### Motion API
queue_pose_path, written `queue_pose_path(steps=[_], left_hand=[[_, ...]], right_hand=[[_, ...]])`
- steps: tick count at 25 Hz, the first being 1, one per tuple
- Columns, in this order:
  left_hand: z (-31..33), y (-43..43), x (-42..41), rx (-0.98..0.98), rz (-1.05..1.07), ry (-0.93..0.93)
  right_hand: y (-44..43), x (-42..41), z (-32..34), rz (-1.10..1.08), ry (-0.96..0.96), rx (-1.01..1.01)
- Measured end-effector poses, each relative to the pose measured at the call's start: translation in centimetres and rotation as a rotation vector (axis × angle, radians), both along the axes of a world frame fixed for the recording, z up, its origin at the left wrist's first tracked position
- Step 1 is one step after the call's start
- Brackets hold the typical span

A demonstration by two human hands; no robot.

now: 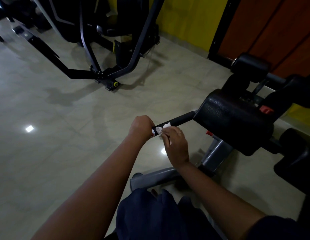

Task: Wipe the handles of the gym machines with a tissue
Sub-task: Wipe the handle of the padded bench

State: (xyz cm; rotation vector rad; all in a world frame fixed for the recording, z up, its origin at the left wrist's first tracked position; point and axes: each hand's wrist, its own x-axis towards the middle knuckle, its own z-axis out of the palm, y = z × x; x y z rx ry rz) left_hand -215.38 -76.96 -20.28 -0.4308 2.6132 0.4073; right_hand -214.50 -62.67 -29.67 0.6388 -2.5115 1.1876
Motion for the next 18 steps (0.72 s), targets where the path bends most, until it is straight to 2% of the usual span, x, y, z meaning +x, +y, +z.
queue_pose_path(steps=[2, 5, 6, 9, 11, 14, 15, 18], left_hand=[[0.3, 0.1, -0.2, -0.013, -0.001, -0.018], [0.5, 0.1, -0.4, -0.018, 0.004, -0.038], [0.5, 0.1, -0.4, -0.023, 0.002, -0.041], [0.5, 0.3, -0.4, -0.008, 0.046, -0.025], [0.5, 0.4, -0.4, 0.001, 0.07, -0.027], [0.3, 0.7, -0.1, 0.008, 0.119, -0.017], [0.3, 0.9, -0.1, 0.01, 0.15, 0.005], [0.3, 1.6, 0.0, -0.013, 0.229, 0.072]], right_hand=[[0.6, -1.4, -0.3, 0.032, 0.08, 0.027], [0.5, -3.6, -0.2, -0.207, -0.093, -0.036], [-0.1, -3.1, -0.2, -0.164, -0.059, 0.003], [-0.9, -1.3, -0.6, 0.206, 0.205, 0.154], [0.1, -2.9, -0.3, 0.222, 0.207, 0.193], [1.0, -5.3, 0.5, -0.027, 0.052, 0.268], [0.2, -5.5, 1.3, -0.018, -0.041, 0.333], [-3.0, -5.5, 4.9, 0.298, -0.278, 0.643]])
